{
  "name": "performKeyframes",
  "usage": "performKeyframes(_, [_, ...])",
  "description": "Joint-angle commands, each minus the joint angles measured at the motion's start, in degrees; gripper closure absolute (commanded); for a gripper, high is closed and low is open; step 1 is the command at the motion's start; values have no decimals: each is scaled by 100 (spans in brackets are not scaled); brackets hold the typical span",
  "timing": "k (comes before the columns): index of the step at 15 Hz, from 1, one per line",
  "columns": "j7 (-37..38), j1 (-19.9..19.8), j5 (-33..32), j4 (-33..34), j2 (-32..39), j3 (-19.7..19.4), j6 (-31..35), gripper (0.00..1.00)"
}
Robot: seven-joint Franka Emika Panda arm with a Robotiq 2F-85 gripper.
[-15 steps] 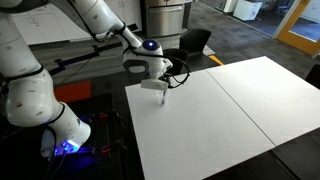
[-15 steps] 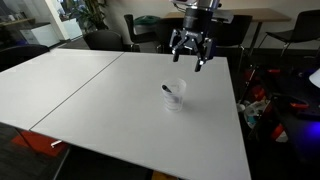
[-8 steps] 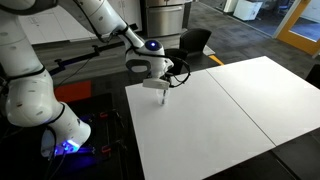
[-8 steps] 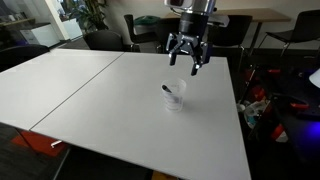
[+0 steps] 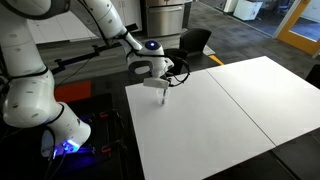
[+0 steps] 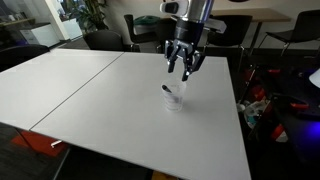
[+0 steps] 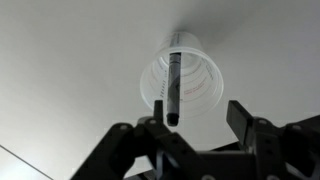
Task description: Take the marker out of the cup and put it on the table
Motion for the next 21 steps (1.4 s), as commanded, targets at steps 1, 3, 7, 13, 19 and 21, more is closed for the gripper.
performKeyframes(1, [662,-254,-551,97,171,175,297,46])
performKeyframes(3, [930,-329,-821,154,238,205,290,44])
performKeyframes(7, [1280,-468,-1163,258,336,308,223,49])
performKeyframes(13, [1514,-617,-1330,345,501,512,188,51])
performKeyframes(19, [1548,-717,-1342,414,672,632,184,50])
performKeyframes(21, [1545,-742,-1350,461,737,645,167,50])
